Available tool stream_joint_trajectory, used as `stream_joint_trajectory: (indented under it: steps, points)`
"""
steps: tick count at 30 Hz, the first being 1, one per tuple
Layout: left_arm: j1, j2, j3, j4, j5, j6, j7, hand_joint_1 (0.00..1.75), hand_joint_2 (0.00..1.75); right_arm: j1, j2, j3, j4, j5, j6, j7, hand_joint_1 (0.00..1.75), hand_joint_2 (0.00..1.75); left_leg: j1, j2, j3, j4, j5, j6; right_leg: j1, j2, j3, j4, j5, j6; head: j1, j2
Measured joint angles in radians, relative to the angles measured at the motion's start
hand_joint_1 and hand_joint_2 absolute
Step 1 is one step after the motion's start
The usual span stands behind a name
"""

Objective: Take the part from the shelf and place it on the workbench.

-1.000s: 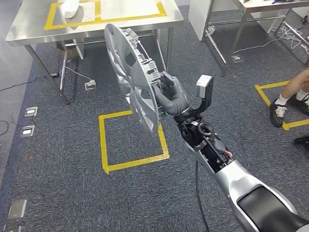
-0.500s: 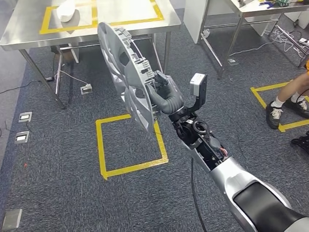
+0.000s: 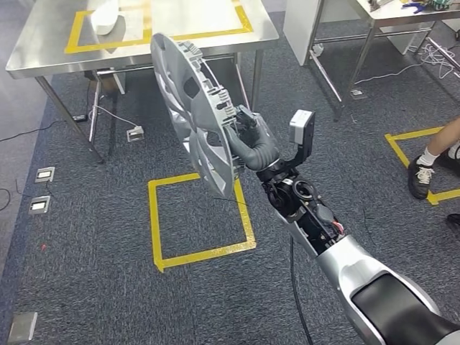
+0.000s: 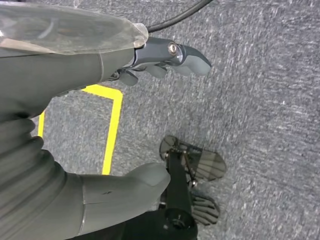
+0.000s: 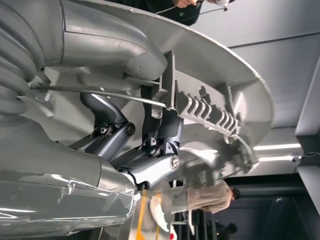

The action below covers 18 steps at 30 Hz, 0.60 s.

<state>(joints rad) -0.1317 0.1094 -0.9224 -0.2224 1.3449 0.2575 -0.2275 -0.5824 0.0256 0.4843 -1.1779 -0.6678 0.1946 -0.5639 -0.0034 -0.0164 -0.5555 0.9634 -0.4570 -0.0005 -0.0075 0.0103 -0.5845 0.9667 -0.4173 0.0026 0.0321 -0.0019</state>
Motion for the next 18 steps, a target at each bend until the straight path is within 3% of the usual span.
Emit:
stream_joint_trajectory:
  steps: [2, 4, 5, 6, 7, 9, 11, 15, 16, 18]
  points:
    - [-0.001, 0.000, 0.000, 0.000, 0.000, 0.000, 0.000, 0.00, 1.75, 0.000, 0.002, 0.001, 0.000, 0.000, 0.000, 0.001, 1.75, 1.75, 0.002, 0.005, -0.049, 0.096, -0.041, -0.011, -0.004, -0.002, 0.013, -0.006, -0.004, -0.009, -0.008, 0.000]
    - [-0.001, 0.000, 0.000, 0.000, -0.002, 0.000, -0.001, 0.00, 1.75, 0.000, 0.002, 0.002, 0.002, 0.001, 0.000, 0.000, 1.75, 1.75, 0.005, 0.007, -0.139, 0.246, -0.087, -0.018, -0.003, -0.003, 0.019, -0.007, -0.011, -0.014, -0.016, 0.000]
    - [0.001, 0.000, 0.000, 0.000, -0.002, -0.001, -0.001, 0.00, 1.75, 0.000, 0.002, 0.002, 0.003, 0.001, -0.001, 0.000, 1.75, 1.75, 0.007, 0.007, -0.175, 0.293, -0.090, -0.020, -0.003, -0.003, 0.024, -0.007, -0.015, -0.015, -0.018, 0.000]
    - [0.002, 0.000, 0.000, 0.000, -0.003, -0.001, -0.001, 0.00, 1.75, 0.000, 0.002, 0.002, 0.005, 0.001, -0.001, 0.001, 1.75, 1.75, 0.008, 0.007, -0.191, 0.300, -0.074, -0.020, -0.003, -0.002, 0.029, -0.007, -0.020, -0.015, -0.020, 0.000]
    - [0.002, 0.000, 0.000, 0.000, -0.004, -0.002, -0.001, 0.00, 1.75, 0.000, 0.002, 0.002, 0.007, 0.001, -0.002, 0.001, 1.75, 1.75, 0.009, 0.008, -0.184, 0.264, -0.038, -0.019, -0.003, -0.001, 0.036, -0.007, -0.025, -0.014, -0.021, 0.000]
    - [0.002, 0.001, 0.000, 0.000, -0.004, -0.003, -0.001, 0.00, 1.75, -0.001, 0.002, 0.002, 0.008, 0.001, -0.004, 0.002, 1.75, 1.75, 0.009, 0.008, -0.125, 0.114, 0.051, -0.013, -0.002, 0.001, 0.051, -0.006, -0.038, -0.009, -0.024, 0.000]
    - [0.000, 0.002, 0.000, 0.000, -0.005, -0.003, -0.001, 0.00, 1.75, -0.005, 0.002, 0.002, 0.010, 0.001, -0.005, 0.002, 1.75, 1.75, 0.006, 0.008, -0.080, 0.005, 0.089, -0.004, 0.002, 0.003, 0.057, -0.006, -0.048, -0.001, -0.026, 0.000]
    - [-0.002, 0.001, 0.000, 0.000, -0.006, -0.003, -0.002, 0.00, 1.75, -0.010, 0.002, 0.002, 0.013, 0.001, -0.007, 0.003, 1.75, 1.75, 0.004, 0.007, -0.062, -0.018, 0.077, 0.017, 0.001, 0.002, 0.058, 0.002, -0.069, 0.017, -0.021, 0.000]
    - [-0.002, 0.001, 0.000, 0.000, -0.006, -0.002, -0.002, 0.00, 1.75, -0.012, 0.002, 0.002, 0.014, 0.001, -0.008, 0.004, 1.75, 1.75, 0.006, 0.007, -0.055, -0.022, 0.074, 0.023, 0.001, 0.001, 0.046, 0.033, -0.086, 0.020, -0.018, 0.000]
    - [-0.002, 0.000, 0.000, 0.000, -0.004, -0.002, -0.002, 0.00, 1.75, -0.015, 0.002, 0.002, 0.018, 0.001, -0.009, 0.006, 1.75, 1.75, 0.005, 0.007, -0.042, -0.025, 0.067, 0.033, 0.001, -0.001, -0.016, 0.160, -0.139, 0.023, -0.012, 0.000]
